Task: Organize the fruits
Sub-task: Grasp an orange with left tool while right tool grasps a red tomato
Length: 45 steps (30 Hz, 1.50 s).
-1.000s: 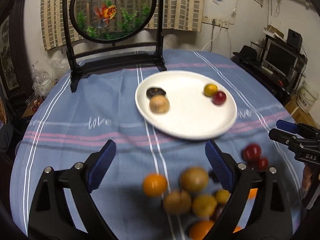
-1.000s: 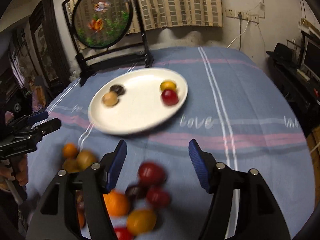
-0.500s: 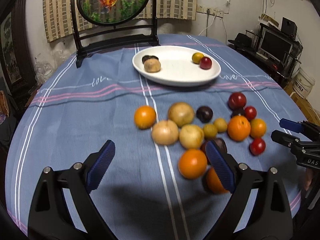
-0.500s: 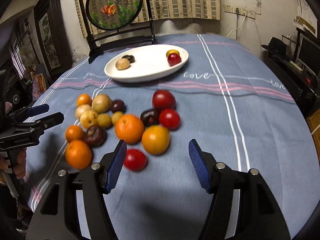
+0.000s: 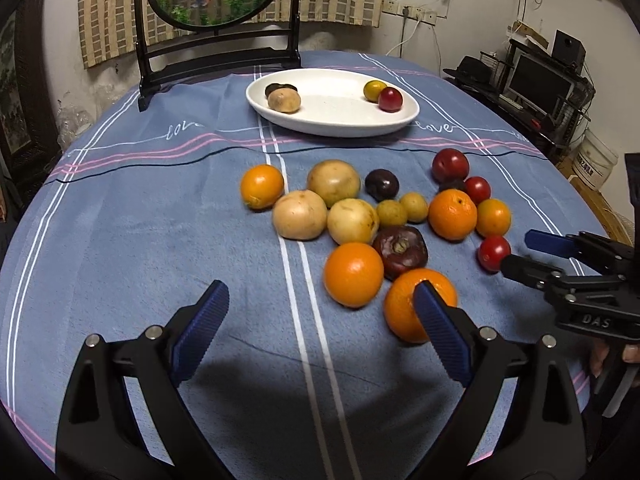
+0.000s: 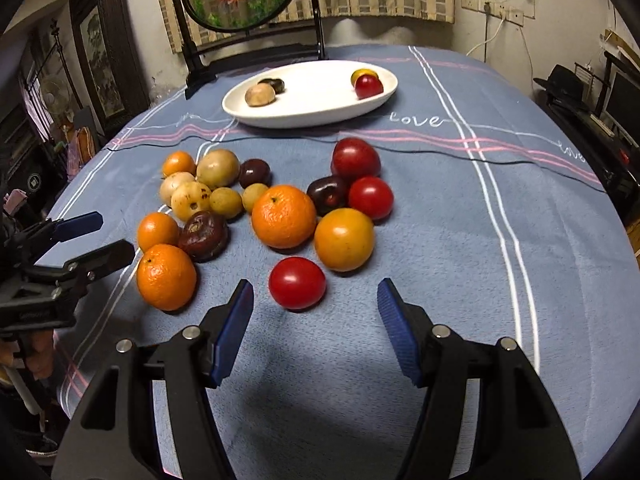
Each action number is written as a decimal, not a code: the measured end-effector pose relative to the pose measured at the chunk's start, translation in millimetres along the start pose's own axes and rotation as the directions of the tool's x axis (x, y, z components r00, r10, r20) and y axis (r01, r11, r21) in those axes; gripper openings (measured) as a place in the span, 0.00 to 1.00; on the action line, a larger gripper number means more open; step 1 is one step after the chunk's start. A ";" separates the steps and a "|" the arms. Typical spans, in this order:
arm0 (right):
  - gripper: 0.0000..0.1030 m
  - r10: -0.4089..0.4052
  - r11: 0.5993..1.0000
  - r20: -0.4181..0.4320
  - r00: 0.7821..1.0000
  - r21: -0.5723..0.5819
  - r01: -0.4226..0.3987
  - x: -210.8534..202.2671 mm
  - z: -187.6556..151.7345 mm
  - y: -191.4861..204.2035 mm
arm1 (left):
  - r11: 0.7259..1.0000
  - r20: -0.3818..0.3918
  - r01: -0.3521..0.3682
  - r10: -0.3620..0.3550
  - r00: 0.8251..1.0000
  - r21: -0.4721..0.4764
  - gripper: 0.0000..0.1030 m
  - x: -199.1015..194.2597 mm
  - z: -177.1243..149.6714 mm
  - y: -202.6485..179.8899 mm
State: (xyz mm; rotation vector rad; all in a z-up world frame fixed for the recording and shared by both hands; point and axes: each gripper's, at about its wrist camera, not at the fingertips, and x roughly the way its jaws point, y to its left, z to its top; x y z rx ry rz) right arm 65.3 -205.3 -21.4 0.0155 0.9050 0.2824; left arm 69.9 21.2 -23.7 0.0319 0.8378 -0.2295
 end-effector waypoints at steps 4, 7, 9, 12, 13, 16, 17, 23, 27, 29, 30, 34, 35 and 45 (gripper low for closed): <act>0.55 -0.012 1.000 -0.040 0.999 -0.011 0.012 13.2 1.8 8.4 | 1.000 -0.015 0.010 -0.010 1.000 -0.008 0.93 3.4 -2.6 1.0; 0.47 -0.025 0.999 -0.059 0.998 -0.025 0.024 21.9 3.4 14.5 | 1.000 -0.016 0.011 -0.011 1.000 -0.006 0.93 4.4 -3.6 0.8; 0.43 -0.029 0.999 -0.057 0.998 -0.024 0.028 23.8 6.1 16.6 | 1.000 -0.017 0.013 -0.013 1.000 -0.008 0.94 4.4 -3.8 0.9; 0.32 -0.033 0.999 -0.053 0.998 -0.020 0.032 23.5 7.6 14.2 | 1.000 -0.021 0.015 -0.015 1.000 -0.011 0.94 4.9 -3.8 1.4; 0.32 -0.025 1.000 -0.054 0.998 -0.019 0.024 23.0 7.7 12.8 | 1.000 -0.022 0.016 -0.016 1.000 -0.011 0.94 4.9 -3.7 1.6; 0.32 0.003 1.000 -0.053 0.999 -0.008 -0.003 18.8 4.0 7.2 | 1.000 -0.027 0.017 -0.018 0.999 -0.014 0.94 5.4 -2.8 2.4; 0.32 0.009 1.000 -0.051 0.999 -0.006 -0.010 17.0 2.7 5.6 | 1.000 -0.029 0.017 -0.017 0.999 -0.015 0.94 5.6 -2.2 3.3; 0.32 0.043 0.999 -0.038 0.998 -0.001 -0.043 4.5 -6.4 -2.5 | 1.000 -0.028 0.001 -0.002 1.000 -0.028 0.94 7.9 2.8 12.3; 0.32 0.056 0.998 -0.032 0.998 0.000 -0.056 -0.5 -10.2 -3.6 | 1.000 -0.055 -0.003 0.004 0.999 0.015 0.93 17.4 1.8 11.5; 0.32 0.063 0.998 -0.029 0.998 -0.004 -0.063 -1.4 -10.4 -2.2 | 1.000 -0.070 0.002 0.000 0.998 0.027 0.91 22.8 1.0 9.6; 0.32 0.065 0.998 -0.029 0.997 -0.005 -0.065 -1.3 -10.3 -1.2 | 0.999 -0.076 -0.004 0.007 0.997 0.035 0.91 25.4 1.7 8.8; 0.32 0.073 0.997 -0.029 0.997 -0.008 -0.073 -1.7 -11.1 1.7 | 0.998 -0.105 0.056 -0.055 0.993 0.007 0.73 34.9 6.5 9.9; 0.32 0.075 0.997 -0.029 0.997 -0.009 -0.075 -1.8 -11.2 2.3 | 0.998 -0.102 0.066 -0.065 0.993 0.008 0.58 35.5 8.3 9.1; 0.32 0.083 0.996 -0.027 0.996 -0.014 -0.084 -3.1 -11.1 3.0 | 0.997 -0.103 0.082 -0.081 0.991 0.003 0.35 40.1 10.5 7.7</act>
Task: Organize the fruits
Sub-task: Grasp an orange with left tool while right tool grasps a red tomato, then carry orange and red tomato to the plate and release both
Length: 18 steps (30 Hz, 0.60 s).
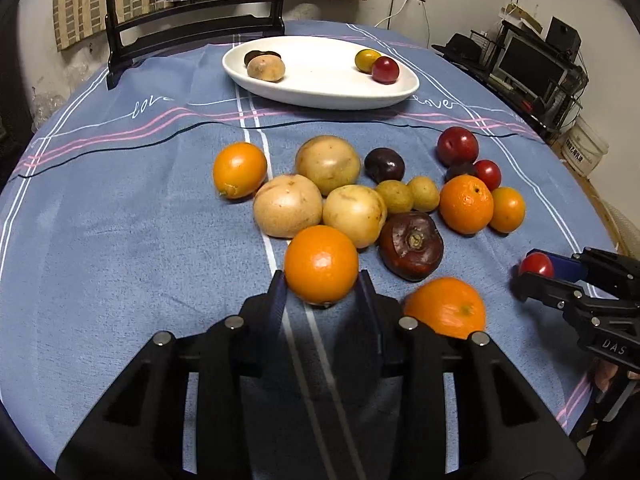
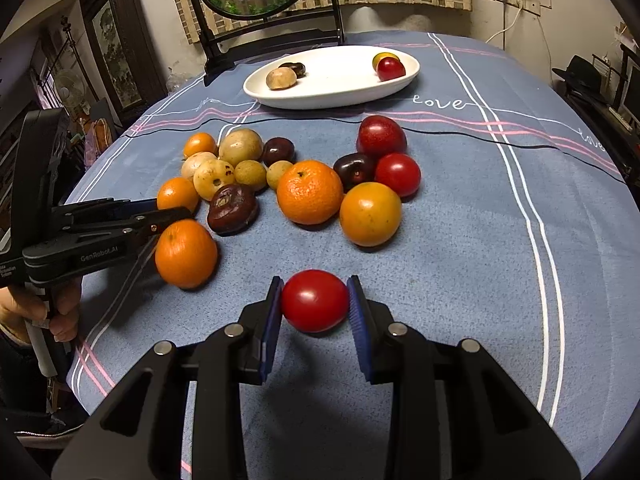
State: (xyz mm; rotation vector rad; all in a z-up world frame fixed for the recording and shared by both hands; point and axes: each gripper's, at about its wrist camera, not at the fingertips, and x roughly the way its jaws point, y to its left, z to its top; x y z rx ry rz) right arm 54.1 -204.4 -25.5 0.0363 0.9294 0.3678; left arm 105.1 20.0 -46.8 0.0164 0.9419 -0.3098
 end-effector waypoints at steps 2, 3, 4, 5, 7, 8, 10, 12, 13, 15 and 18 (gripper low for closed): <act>0.32 0.004 1.000 0.006 1.000 -0.002 -0.004 -3.1 -0.9 0.2 | 1.000 0.005 -0.004 0.004 1.000 0.005 0.35 -1.8 -0.8 -1.0; 0.32 0.004 1.000 0.009 1.000 -0.003 -0.004 -3.9 -0.6 0.3 | 1.000 0.009 -0.004 0.004 1.000 0.008 0.35 -3.0 -1.3 -1.8; 0.32 0.004 1.000 0.011 1.000 -0.004 -0.003 -4.5 -0.4 0.5 | 1.000 0.011 -0.001 0.001 1.000 0.009 0.35 -3.7 -1.8 -1.9; 0.32 0.004 1.000 0.011 1.000 -0.006 -0.004 -4.9 -0.1 0.8 | 1.000 0.010 0.003 -0.003 1.000 0.009 0.35 -3.7 -2.3 -1.8; 0.32 0.000 1.000 0.007 1.000 -0.009 0.000 -3.5 0.3 1.5 | 1.000 0.004 0.004 -0.004 1.000 0.003 0.35 -1.1 -1.4 -0.8; 0.32 -0.005 1.000 0.003 1.000 -0.007 0.005 -2.2 0.3 1.4 | 1.000 0.004 0.005 -0.005 1.000 -0.001 0.36 -1.3 -1.3 -0.3; 0.32 -0.004 1.000 -0.002 1.000 -0.004 0.004 -0.2 -0.1 1.0 | 1.000 0.003 0.000 0.000 1.000 -0.010 0.37 0.5 0.3 0.4; 0.32 -0.008 1.000 -0.007 1.000 -0.001 0.008 1.7 -0.8 0.9 | 1.000 -0.013 -0.001 0.001 1.000 -0.021 0.38 4.9 1.8 1.7; 0.32 -0.007 1.000 -0.008 1.000 -0.001 0.007 2.2 -1.1 1.0 | 1.000 -0.012 0.000 0.000 1.000 -0.022 0.38 5.7 2.6 1.9; 0.32 -0.005 1.000 -0.009 1.000 -0.002 0.005 2.2 -1.0 1.0 | 1.000 -0.012 0.002 -0.002 1.000 -0.021 0.38 7.1 4.4 1.7; 0.32 -0.002 1.000 -0.007 1.000 -0.004 0.002 1.6 -0.9 1.3 | 1.000 -0.011 0.004 -0.004 1.000 -0.023 0.37 7.3 4.9 2.6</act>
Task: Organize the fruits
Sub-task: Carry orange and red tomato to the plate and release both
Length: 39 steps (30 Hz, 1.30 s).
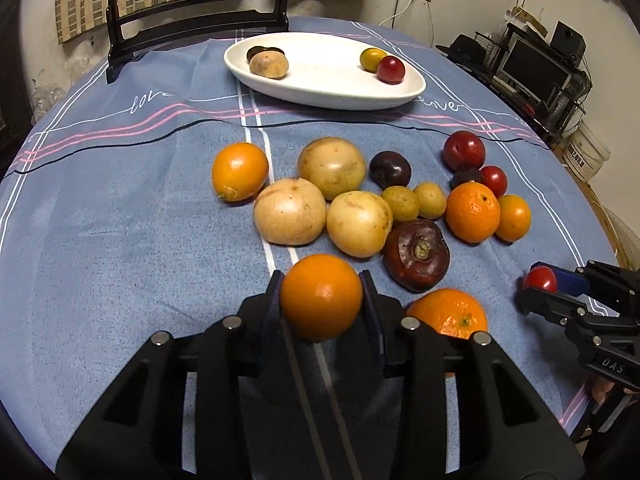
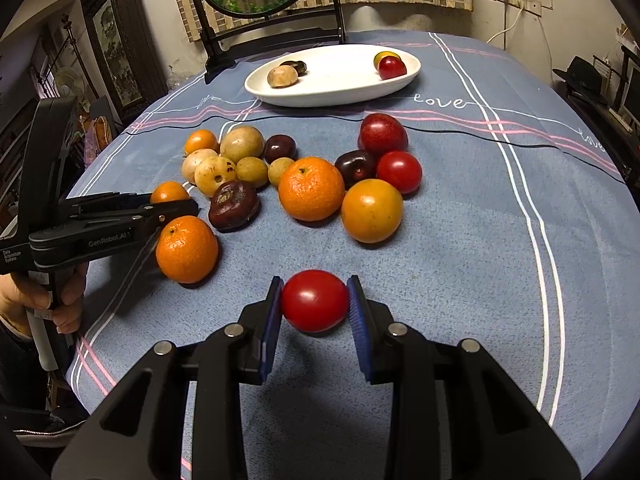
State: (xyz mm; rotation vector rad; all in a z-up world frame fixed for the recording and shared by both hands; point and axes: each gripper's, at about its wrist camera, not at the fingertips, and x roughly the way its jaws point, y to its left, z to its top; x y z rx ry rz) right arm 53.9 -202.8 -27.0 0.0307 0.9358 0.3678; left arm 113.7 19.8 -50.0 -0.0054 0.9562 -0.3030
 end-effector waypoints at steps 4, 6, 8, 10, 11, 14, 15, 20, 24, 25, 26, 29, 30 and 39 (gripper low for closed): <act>0.32 0.000 1.000 0.002 1.000 0.004 0.000 -0.4 0.2 -1.8 | 1.000 0.004 -0.010 0.010 1.000 0.010 0.37 -4.1 -2.6 -1.5; 0.32 -0.001 1.000 0.006 1.000 0.003 0.001 -1.8 0.5 -2.4 | 1.000 0.018 -0.019 0.019 1.000 0.020 0.37 -11.3 -3.5 -3.0; 0.32 -0.002 1.000 0.015 1.000 -0.002 0.002 -5.1 2.2 -2.3 | 0.999 0.039 -0.024 0.023 0.999 0.028 0.37 -20.3 -1.6 -3.9; 0.32 -0.007 1.000 0.029 1.000 -0.008 0.007 -9.9 4.4 -2.0 | 0.999 0.066 -0.024 0.021 0.998 0.035 0.37 -30.7 2.4 -5.3; 0.32 -0.008 1.000 0.040 0.999 -0.012 0.009 -13.5 7.2 -2.2 | 0.999 0.082 -0.024 0.021 0.996 0.038 0.37 -36.5 5.4 -6.3; 0.32 -0.019 0.999 0.070 0.997 -0.031 0.021 -22.7 18.3 -1.7 | 0.998 0.113 -0.030 0.024 0.993 0.053 0.37 -49.1 14.8 -10.4; 0.32 -0.025 0.999 0.079 0.997 -0.040 0.028 -25.3 22.9 -1.5 | 0.998 0.126 -0.035 0.027 0.992 0.059 0.37 -52.8 19.7 -12.1; 0.32 -0.050 0.993 0.147 0.988 -0.102 0.066 -36.9 64.6 3.4 | 0.997 0.152 -0.036 0.027 0.988 0.062 0.37 -57.5 48.3 -14.0; 0.32 -0.048 0.988 0.212 0.976 -0.131 0.077 -34.4 106.7 6.3 | 0.997 0.187 -0.035 0.022 0.982 0.067 0.37 -51.3 85.8 -16.0; 0.32 -0.043 0.989 0.223 0.974 -0.129 0.073 -28.4 121.5 5.4 | 0.997 0.189 -0.033 0.021 0.982 0.064 0.37 -46.5 96.1 -15.8; 0.32 -0.035 0.990 0.223 0.974 -0.127 0.064 -22.6 131.7 4.6 | 0.998 0.189 -0.031 0.019 0.982 0.062 0.37 -41.3 105.1 -15.1; 0.32 -0.018 0.991 0.192 0.981 -0.124 0.042 9.2 167.3 0.7 | 0.998 0.181 -0.042 0.033 0.983 0.043 0.37 -16.8 138.2 -11.9; 0.32 -0.020 0.993 0.178 0.984 -0.114 0.041 17.5 174.5 -1.0 | 0.998 0.173 -0.048 0.041 0.984 0.041 0.37 -4.0 150.0 -10.3; 0.32 -0.024 1.000 0.026 0.999 0.005 0.024 111.7 224.2 -34.4 | 0.998 0.097 -0.058 0.062 0.993 -0.036 0.37 69.5 199.3 11.4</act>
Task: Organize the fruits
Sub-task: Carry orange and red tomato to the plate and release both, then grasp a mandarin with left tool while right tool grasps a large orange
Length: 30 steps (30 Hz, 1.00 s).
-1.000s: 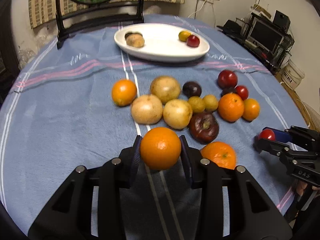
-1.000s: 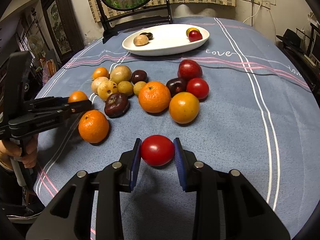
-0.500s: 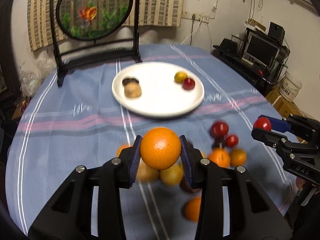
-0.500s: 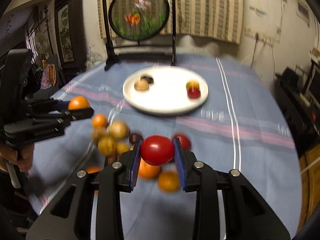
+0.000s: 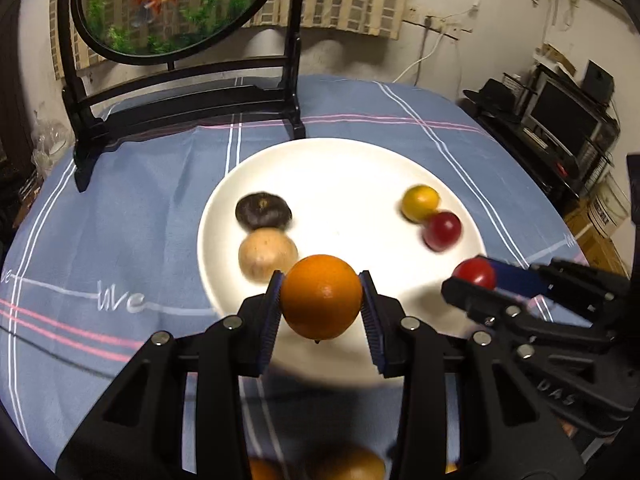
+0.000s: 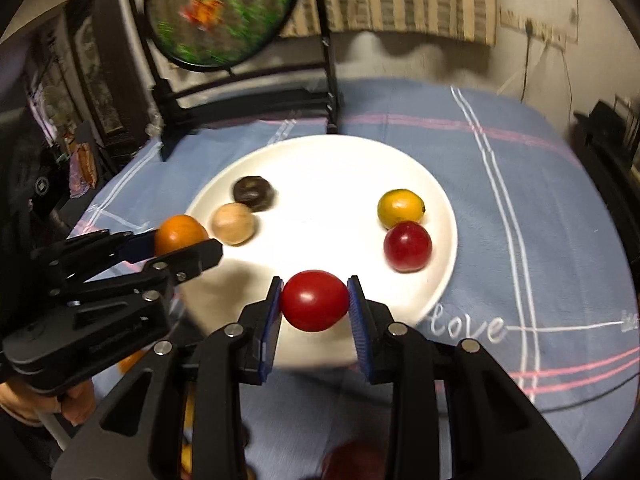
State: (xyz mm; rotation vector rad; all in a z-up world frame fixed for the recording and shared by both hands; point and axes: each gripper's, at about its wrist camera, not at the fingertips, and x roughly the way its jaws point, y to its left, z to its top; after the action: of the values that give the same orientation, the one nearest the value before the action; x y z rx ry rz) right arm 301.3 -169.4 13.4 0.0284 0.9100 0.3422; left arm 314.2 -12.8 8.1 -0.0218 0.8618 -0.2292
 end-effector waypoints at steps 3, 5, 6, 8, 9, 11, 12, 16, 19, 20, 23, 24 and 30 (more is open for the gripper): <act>0.32 -0.002 1.000 -0.021 1.000 -0.002 0.002 17.6 10.1 -1.7 | 1.000 0.006 -0.003 0.003 1.000 0.001 0.37 16.3 16.8 1.1; 0.32 -0.023 1.000 -0.017 1.000 -0.015 0.023 25.5 15.1 -0.5 | 1.000 0.004 -0.011 0.011 1.000 -0.002 0.37 27.3 25.5 1.7; 0.33 -0.028 0.999 -0.013 1.000 -0.019 0.027 27.3 17.2 -2.7 | 1.000 0.004 -0.022 0.022 1.000 -0.003 0.38 33.3 28.9 1.6; 0.38 -0.037 0.999 0.001 0.999 -0.019 0.037 28.3 20.0 -4.6 | 0.999 0.036 -0.043 0.043 0.998 0.001 0.64 35.0 31.0 -0.7; 0.38 -0.037 0.999 0.007 0.999 -0.019 0.037 27.7 20.4 -5.5 | 0.998 0.062 -0.057 0.056 0.996 0.000 0.69 32.5 31.7 -1.6; 0.38 -0.026 0.999 0.025 0.999 -0.019 0.027 22.9 19.5 -7.5 | 0.998 0.101 -0.066 0.065 0.993 0.011 0.72 25.2 30.3 -3.8; 0.39 -0.025 1.000 0.032 0.999 -0.016 0.026 19.3 18.0 -9.2 | 0.998 0.095 -0.059 0.057 0.994 0.016 0.72 22.9 30.0 -4.7; 0.39 0.001 1.000 0.052 0.999 0.007 -0.001 0.7 7.9 -13.2 | 0.999 0.097 -0.044 0.042 0.994 0.019 0.76 8.3 23.3 -5.4; 0.39 0.010 1.000 0.061 0.998 0.005 -0.010 -17.1 -5.2 -13.3 | 0.999 0.097 -0.033 0.030 0.995 0.030 0.80 -7.0 13.0 -7.8; 0.39 0.015 1.000 0.065 0.998 0.002 -0.015 -25.2 -10.9 -13.4 | 0.999 0.099 -0.029 0.026 0.995 0.036 0.82 -13.2 8.6 -9.2; 0.39 0.020 1.000 0.086 0.996 0.016 -0.021 -48.2 -28.2 -16.2 | 0.998 0.111 -0.015 0.008 0.994 0.061 0.86 -33.7 -7.4 -14.2; 0.41 0.024 0.999 0.090 0.996 0.025 -0.026 -55.5 -34.5 -17.5 | 0.998 0.114 -0.013 0.006 0.993 0.067 0.86 -40.5 -13.2 -15.5; 0.64 -0.009 0.998 0.111 0.994 0.057 0.002 -88.4 -73.0 -16.1 | 0.998 0.112 -0.003 -0.004 0.994 0.068 0.89 -76.5 -50.7 -17.5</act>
State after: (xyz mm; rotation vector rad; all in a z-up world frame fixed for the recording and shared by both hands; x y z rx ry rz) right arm 199.2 -220.2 33.5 0.0966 0.8092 0.3065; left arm 224.6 -10.1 34.4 0.0281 0.7413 -0.2553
